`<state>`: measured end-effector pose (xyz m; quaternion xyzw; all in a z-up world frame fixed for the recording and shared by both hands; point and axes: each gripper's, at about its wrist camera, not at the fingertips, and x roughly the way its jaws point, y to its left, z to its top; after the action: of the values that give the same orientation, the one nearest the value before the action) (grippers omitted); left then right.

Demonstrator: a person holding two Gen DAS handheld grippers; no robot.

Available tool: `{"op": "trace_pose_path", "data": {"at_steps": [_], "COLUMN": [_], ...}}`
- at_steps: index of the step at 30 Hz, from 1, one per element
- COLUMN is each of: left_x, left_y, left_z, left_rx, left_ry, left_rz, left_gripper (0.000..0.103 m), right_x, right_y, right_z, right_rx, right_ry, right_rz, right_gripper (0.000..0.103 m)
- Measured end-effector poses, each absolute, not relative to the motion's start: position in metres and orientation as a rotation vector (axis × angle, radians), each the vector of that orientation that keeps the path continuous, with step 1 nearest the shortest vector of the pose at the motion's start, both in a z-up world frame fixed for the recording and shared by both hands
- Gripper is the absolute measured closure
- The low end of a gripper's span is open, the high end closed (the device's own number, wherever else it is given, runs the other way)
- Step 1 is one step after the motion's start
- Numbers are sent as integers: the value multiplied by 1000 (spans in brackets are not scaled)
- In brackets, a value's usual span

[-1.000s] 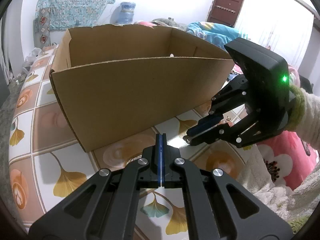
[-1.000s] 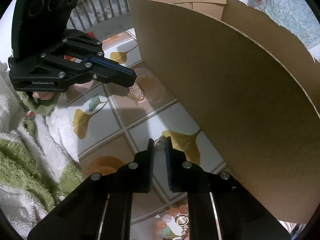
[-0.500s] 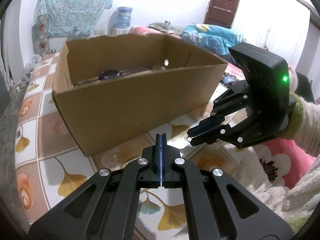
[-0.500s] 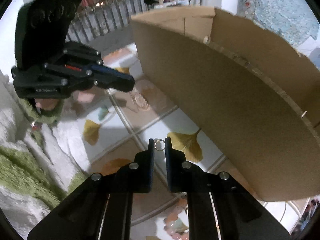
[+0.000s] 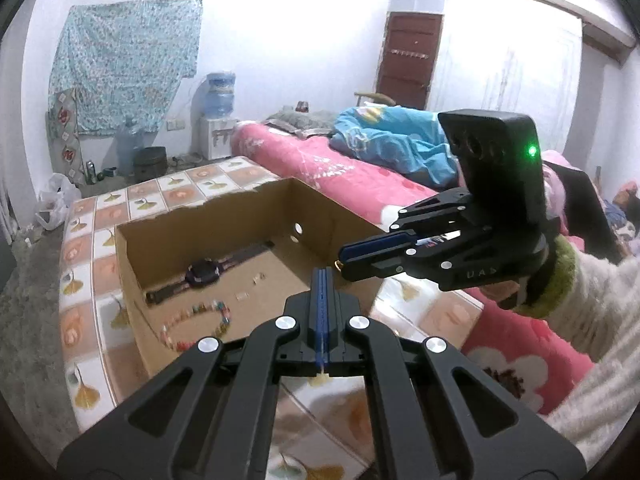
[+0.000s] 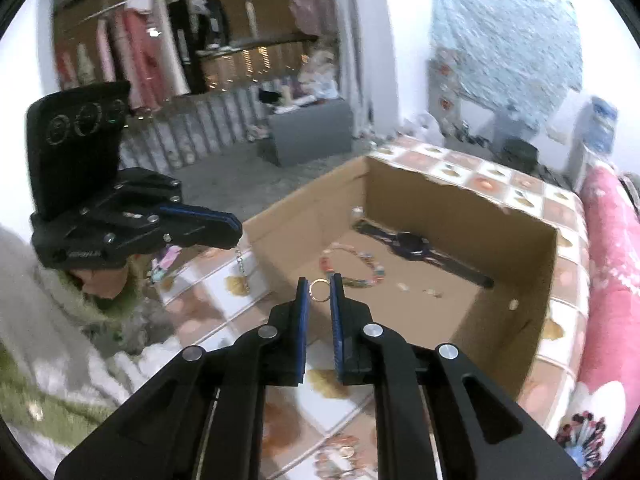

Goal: Organize jewelry
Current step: 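Lift both items over the box and open both grippers to drop them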

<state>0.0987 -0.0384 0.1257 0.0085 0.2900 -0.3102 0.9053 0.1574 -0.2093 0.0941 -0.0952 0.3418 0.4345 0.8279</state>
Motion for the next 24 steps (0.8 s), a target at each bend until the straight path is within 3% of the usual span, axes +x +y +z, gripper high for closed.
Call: {"op": "trace_pose_path", "data": {"at_steps": [13,14,16,21,24], "left_x": [226,230,235,236,235], "left_y": [-80,-82,-84,-82,-79], "left_z": [60,57,53,52,55], "left_rx": [-77,-84,-98,-112,-114], "left_ry": [945,968,988,989,973], "left_rz": [-606,-604,-594,-572,-556], "left_gripper": [102,100,80,76,74], "right_x": [268,271,275,279,278], "right_y": [-204,-204,-205,-212,-217], "right_z": [41,40,39,44,49], "right_rx": [-227,-235,-242,-231,-218], "right_ry": [1046,1046,1045,1029,1012], "right_rz": [672,662,646,628,618], "right_gripper": [92,91,91,82,81]}}
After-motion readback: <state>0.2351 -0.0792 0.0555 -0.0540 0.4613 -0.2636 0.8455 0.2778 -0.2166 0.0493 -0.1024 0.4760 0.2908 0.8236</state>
